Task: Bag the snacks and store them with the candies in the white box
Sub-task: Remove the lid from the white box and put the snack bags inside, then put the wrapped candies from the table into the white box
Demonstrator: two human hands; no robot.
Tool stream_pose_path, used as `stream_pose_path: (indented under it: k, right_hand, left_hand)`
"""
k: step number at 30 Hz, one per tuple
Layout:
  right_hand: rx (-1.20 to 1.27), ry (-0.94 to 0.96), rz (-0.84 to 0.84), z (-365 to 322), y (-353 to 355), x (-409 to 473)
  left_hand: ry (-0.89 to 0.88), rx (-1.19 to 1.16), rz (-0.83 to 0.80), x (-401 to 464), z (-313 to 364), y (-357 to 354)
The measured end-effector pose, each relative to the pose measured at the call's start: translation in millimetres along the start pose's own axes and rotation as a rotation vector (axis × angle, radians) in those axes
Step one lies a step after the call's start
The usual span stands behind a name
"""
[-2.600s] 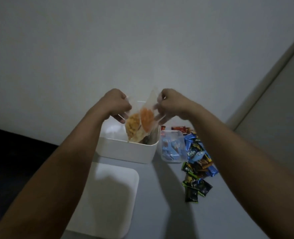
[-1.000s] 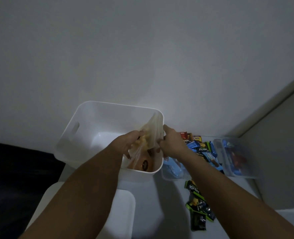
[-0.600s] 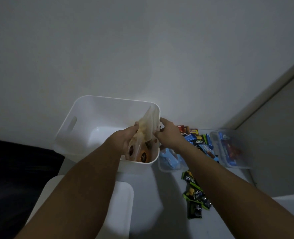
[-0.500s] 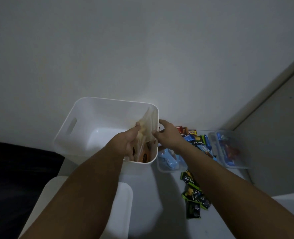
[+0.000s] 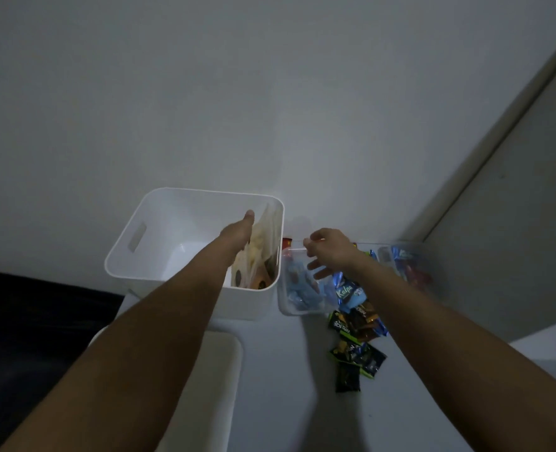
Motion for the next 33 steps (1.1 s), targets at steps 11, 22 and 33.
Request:
stream_pose_path:
  k: [11, 22, 33]
  right_hand:
    - [-0.161, -0.108, 0.003, 65.4, 30.3, -36.2]
    - [-0.276, -0.251, 0.099, 150.4, 69.2, -45.2]
    - [-0.296, -0.377, 0.293, 247.1, 105.5, -18.7]
  left_hand:
    - [-0.644, 0.241, 0.14, -66.7, 8.2, -66.6]
    - [-0.42, 0.543, -0.208, -51.1, -72.8, -149.5]
    - [-0.299, 0.438, -0.372, -31.6, -79.5, -276.0]
Point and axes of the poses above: each hand's wrist, its own x-axis towards the middle knuckle, its own y-axis out of the back of the hand, z = x × y, the point moved 3 cm from there along x, towards the middle knuckle, and after that the axes turned 13 degrees about -x, right-handed, at the moved point
